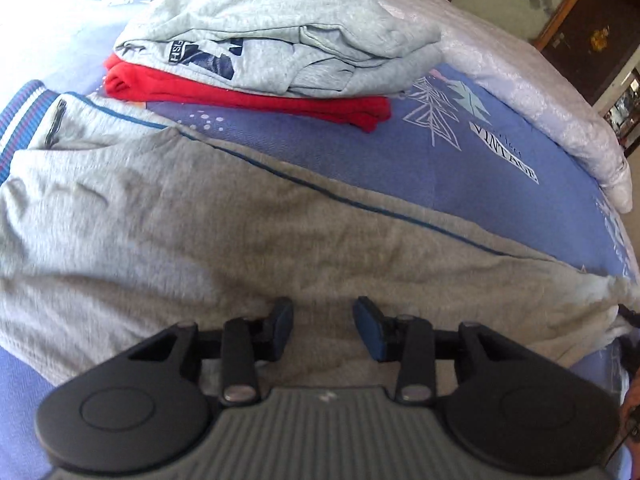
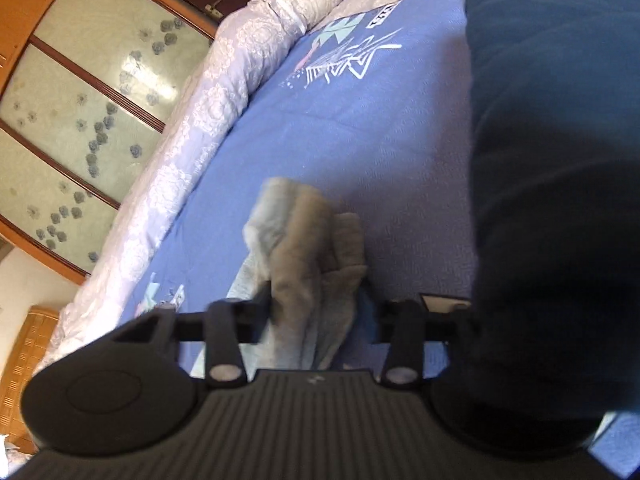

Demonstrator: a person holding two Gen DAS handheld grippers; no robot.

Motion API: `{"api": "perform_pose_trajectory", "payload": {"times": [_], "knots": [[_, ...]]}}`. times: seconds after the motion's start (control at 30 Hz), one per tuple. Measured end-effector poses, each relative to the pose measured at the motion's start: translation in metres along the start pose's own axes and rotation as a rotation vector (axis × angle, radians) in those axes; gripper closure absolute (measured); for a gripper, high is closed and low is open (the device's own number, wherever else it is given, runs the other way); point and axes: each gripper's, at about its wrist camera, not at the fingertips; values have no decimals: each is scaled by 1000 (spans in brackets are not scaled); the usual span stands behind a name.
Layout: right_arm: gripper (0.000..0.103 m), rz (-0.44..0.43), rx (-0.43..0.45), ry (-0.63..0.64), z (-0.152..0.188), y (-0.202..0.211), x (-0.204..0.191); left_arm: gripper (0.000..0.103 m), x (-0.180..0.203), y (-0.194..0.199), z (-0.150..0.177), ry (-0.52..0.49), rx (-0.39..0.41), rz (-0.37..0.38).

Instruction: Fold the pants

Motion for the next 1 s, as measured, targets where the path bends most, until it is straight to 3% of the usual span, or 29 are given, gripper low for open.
{"api": "perform_pose_trajectory", "payload": {"times": [0.07, 0.13, 0.3, 0.47, 0.67, 0.8, 0.87, 0.9, 0.93, 1.0], "knots": [[84, -14, -20, -19, 0, -1, 1, 67, 1, 1, -1, 4, -7, -1], [88, -19, -15, -11, 0, 5, -5, 67, -1, 2, -2, 24, -13, 8], [89, -95, 20, 151, 4, 38, -45, 63, -4, 16, -4, 87, -12, 74], [89, -254, 10, 429, 36, 66, -123, 60, -5, 47, -7, 111, 38, 194], [89, -415, -129, 706, 133, 64, -213, 56, -17, 63, -12, 160, 55, 266], [86, -401, -284, 934, 224, 41, -245, 55, -26, 58, -7, 191, 37, 248], [75, -337, -403, 1044, 264, 18, -249, 55, -27, 55, -3, 195, 23, 245], [74, -314, -403, 1110, 281, 13, -246, 55, -25, 54, -3, 193, 19, 248], [66, -334, -317, 1176, 287, 21, -242, 55, -23, 54, -3, 189, 19, 256], [57, -342, -315, 1251, 288, 31, -246, 55, -17, 55, -4, 171, 26, 269]]}}
Point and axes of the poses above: each gripper's, at about its wrist camera, not at the fingertips, and y roughly against the way its jaws point, x to its right, z to its underside, and after that the axes turned 4 degrees about y, right-handed
